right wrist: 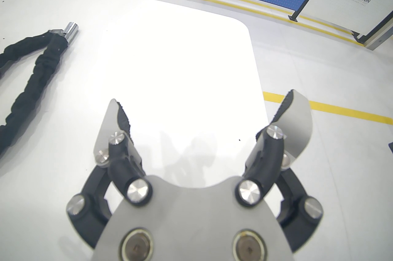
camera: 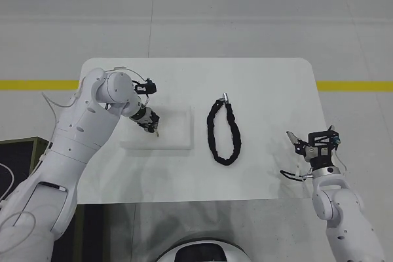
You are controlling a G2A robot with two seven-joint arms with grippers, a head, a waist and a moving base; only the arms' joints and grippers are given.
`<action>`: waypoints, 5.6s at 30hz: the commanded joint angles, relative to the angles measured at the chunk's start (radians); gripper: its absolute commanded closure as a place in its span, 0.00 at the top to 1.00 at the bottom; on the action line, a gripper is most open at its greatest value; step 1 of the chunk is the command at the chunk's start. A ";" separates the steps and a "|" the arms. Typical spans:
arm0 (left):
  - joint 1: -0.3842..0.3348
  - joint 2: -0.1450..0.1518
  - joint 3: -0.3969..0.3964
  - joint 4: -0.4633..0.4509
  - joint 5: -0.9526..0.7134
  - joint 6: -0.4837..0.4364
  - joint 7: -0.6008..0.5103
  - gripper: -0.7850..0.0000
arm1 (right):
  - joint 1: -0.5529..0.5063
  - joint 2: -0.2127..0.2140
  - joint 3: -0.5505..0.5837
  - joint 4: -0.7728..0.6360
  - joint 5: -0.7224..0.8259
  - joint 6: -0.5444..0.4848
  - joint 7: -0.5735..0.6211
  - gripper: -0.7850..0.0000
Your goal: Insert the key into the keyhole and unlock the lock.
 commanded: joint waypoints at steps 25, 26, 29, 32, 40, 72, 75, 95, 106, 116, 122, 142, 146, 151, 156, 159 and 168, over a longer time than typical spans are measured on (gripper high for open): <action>0.282 0.137 -0.375 -0.558 -0.242 0.051 0.288 0.00 | 0.000 0.000 0.000 0.000 0.000 0.000 0.000 1.00; 0.324 0.137 -0.422 -0.531 -0.336 -0.010 0.333 0.00 | 0.000 0.000 0.000 0.000 0.000 0.000 0.000 1.00; 0.408 0.136 -0.517 -0.420 -0.609 -0.221 0.384 0.00 | 0.000 0.000 0.000 0.000 0.000 0.000 0.000 1.00; 0.435 0.132 -0.542 -0.313 -0.778 -0.372 0.371 0.00 | 0.000 0.000 0.000 0.000 0.000 0.000 0.000 1.00; 0.434 0.126 -0.531 -0.218 -0.900 -0.468 0.332 0.00 | 0.000 0.000 0.000 0.000 0.000 0.000 0.000 1.00; 0.434 0.126 -0.531 -0.218 -0.900 -0.468 0.332 0.00 | 0.989 -0.156 -0.662 0.320 0.328 0.100 1.266 1.00; 0.434 0.126 -0.531 -0.218 -0.900 -0.468 0.332 0.00 | 1.045 -0.190 -0.712 0.417 0.320 0.121 1.289 1.00; 0.434 0.126 -0.531 -0.218 -0.900 -0.468 0.332 0.00 | 1.083 -0.207 -0.716 0.458 0.294 0.134 1.266 1.00; 0.434 0.126 -0.531 -0.218 -0.900 -0.468 0.332 0.00 | 1.083 -0.207 -0.716 0.458 0.294 0.134 1.266 1.00; 0.434 0.126 -0.531 -0.218 -0.900 -0.468 0.332 0.00 | 1.040 -0.199 -0.735 0.434 0.258 0.139 1.248 1.00; 0.434 0.126 -0.531 -0.218 -0.900 -0.468 0.332 0.00 | 0.960 -0.207 -0.710 0.396 0.145 0.129 1.244 1.00; 0.434 0.126 -0.531 -0.218 -0.900 -0.468 0.332 0.00 | 1.119 -0.349 -0.683 0.766 0.181 0.113 1.214 0.38; 0.434 0.126 -0.531 -0.218 -0.900 -0.468 0.332 0.00 | 1.124 -0.369 -0.675 0.798 0.152 0.113 1.209 0.19; 0.434 0.126 -0.531 -0.218 -0.900 -0.468 0.332 0.00 | 1.123 -0.388 -0.646 0.813 0.127 0.101 1.206 0.35; 0.434 0.126 -0.531 -0.218 -0.900 -0.468 0.332 0.00 | 1.103 -0.392 -0.584 0.775 0.109 0.081 1.199 0.43; 0.434 0.126 -0.531 -0.218 -0.900 -0.468 0.332 0.00 | 1.085 -0.396 -0.568 0.763 0.079 0.067 1.206 0.40; 0.434 0.126 -0.531 -0.218 -0.900 -0.468 0.332 0.00 | 1.093 -0.428 -0.548 0.837 0.045 0.050 1.204 0.00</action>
